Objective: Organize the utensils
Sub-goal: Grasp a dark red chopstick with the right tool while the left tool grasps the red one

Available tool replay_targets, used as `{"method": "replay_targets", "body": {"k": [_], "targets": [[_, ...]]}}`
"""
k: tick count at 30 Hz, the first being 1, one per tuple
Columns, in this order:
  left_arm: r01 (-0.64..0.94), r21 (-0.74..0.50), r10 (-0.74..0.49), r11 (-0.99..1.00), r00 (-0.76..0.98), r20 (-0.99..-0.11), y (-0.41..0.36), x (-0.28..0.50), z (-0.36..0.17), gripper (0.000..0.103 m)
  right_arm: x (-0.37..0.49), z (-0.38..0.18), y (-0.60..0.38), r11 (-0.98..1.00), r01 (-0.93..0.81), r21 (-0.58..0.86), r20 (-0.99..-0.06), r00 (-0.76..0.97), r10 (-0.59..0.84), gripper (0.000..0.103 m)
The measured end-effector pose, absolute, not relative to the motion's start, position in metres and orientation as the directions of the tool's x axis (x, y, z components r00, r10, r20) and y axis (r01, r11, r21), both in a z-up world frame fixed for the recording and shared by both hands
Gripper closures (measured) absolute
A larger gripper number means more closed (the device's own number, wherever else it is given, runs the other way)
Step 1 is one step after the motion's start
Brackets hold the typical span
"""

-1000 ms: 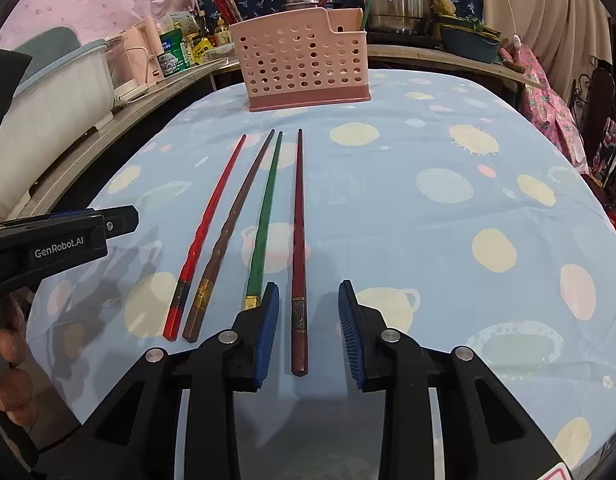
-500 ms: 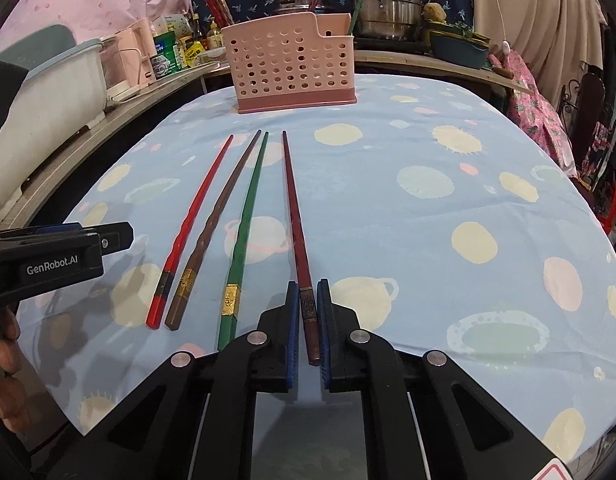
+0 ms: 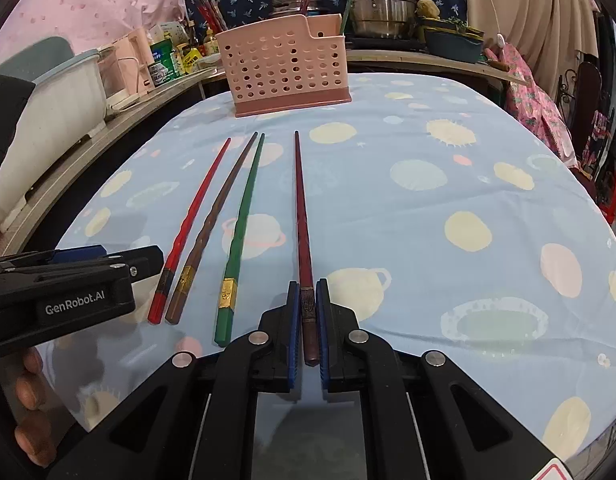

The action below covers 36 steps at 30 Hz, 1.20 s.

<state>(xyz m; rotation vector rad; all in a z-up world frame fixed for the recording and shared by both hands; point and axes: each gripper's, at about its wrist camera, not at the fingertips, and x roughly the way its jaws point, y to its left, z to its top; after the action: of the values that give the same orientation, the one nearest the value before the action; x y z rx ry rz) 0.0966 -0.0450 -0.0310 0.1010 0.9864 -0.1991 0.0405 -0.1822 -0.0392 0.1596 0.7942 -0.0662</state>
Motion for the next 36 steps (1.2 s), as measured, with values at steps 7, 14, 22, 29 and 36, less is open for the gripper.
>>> {"method": "replay_targets", "body": {"k": [7,14,22,29,36], "targets": [[0.218,-0.023,-0.137,0.976,0.527,-0.839,-0.049,0.096,-0.034,0.039,0.039,-0.040,-0.184,0.984,0.120,0.129,-0.713,0.701,0.008,0.096],[0.222,-0.014,-0.131,0.975,0.521,-0.843,-0.052,0.095,-0.040,0.039,0.039,-0.040,-0.184,0.984,0.120,0.128,-0.713,0.701,0.007,0.096],[0.227,-0.001,-0.123,0.974,0.525,-0.842,-0.052,0.094,-0.041,0.039,0.039,-0.040,-0.184,0.984,0.121,0.130,-0.713,0.701,0.008,0.096],[0.223,-0.007,-0.125,0.975,0.518,-0.846,-0.047,0.095,-0.039,0.053,0.039,-0.040,-0.184,0.984,0.121,0.129,-0.714,0.701,0.007,0.096],[0.236,-0.027,-0.146,0.971,0.505,-0.851,-0.042,0.095,-0.037,0.091,0.037,-0.040,-0.185,0.984,0.121,0.133,-0.715,0.699,0.010,0.096]]}}
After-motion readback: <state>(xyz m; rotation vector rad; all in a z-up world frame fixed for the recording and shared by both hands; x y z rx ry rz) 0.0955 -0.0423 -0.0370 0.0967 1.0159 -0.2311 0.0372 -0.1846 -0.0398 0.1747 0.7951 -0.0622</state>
